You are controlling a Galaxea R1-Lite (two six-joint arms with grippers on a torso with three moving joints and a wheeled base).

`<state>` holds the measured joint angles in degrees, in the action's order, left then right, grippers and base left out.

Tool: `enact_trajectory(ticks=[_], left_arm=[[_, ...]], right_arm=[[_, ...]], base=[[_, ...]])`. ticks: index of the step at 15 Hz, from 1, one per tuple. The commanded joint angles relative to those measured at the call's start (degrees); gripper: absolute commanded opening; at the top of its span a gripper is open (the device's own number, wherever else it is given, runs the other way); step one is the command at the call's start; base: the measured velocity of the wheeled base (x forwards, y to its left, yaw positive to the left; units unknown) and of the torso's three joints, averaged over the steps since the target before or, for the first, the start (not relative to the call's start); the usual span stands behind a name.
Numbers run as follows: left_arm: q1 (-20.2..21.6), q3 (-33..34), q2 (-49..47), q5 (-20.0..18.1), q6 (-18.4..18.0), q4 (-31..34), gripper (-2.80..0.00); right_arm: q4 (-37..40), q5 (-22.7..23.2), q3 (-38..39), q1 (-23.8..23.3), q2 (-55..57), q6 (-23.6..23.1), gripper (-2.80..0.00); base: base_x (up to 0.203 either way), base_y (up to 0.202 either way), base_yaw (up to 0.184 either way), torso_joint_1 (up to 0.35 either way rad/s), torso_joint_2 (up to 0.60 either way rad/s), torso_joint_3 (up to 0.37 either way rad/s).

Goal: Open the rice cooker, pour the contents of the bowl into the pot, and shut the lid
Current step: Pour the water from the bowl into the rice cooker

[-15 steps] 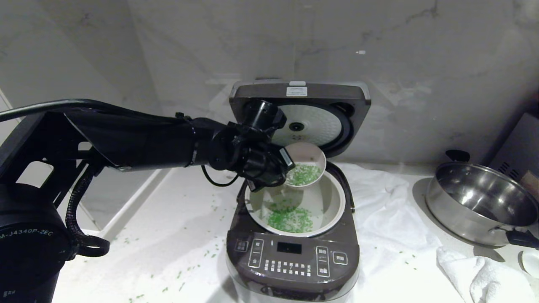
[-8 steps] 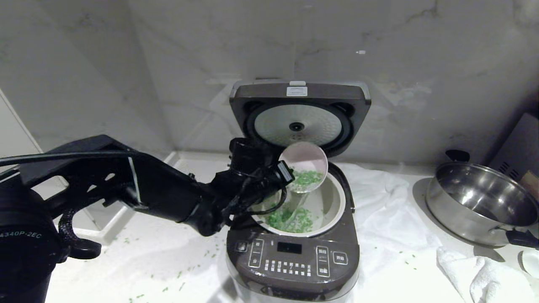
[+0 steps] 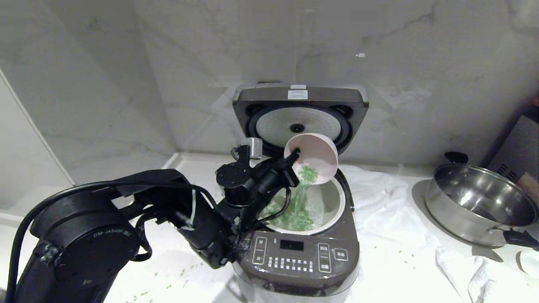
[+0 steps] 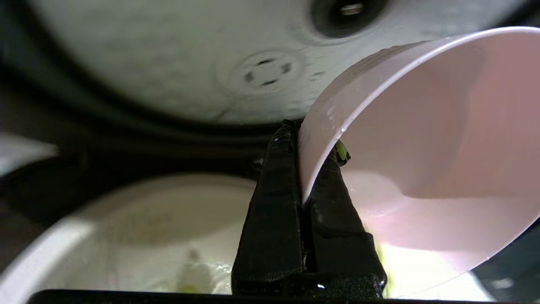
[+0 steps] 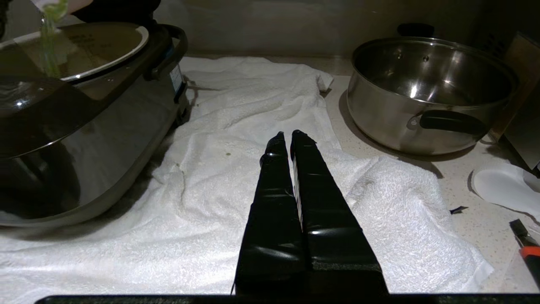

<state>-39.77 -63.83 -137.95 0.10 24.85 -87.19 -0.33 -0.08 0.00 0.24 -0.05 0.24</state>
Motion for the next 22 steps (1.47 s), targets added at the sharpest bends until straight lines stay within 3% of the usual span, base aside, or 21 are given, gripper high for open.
enact_trajectory(ticks=[1,16,22], left_arm=[[-0.25,-2.44,-4.49,0.16,-3.43,-0.48,-2.80],[0.22,-0.90,-2.14,0.17,-3.89,-0.48,-2.80],[1.32,9.20,8.57,-3.85,-3.31,-0.48,-2.80]], right_arm=[[-0.02,-0.01,0.09,0.02,0.05,0.02,-2.80],[-0.02,-0.01,0.09,0.02,0.05,0.02,-2.80],[-0.02,-0.01,0.09,0.02,0.05,0.02,-2.80]], base=[[0.000,0.000,0.000,0.000,0.00,0.000],[0.000,0.000,0.000,0.006,-0.01,-0.005],[0.000,0.000,0.000,0.003,0.01,0.003]])
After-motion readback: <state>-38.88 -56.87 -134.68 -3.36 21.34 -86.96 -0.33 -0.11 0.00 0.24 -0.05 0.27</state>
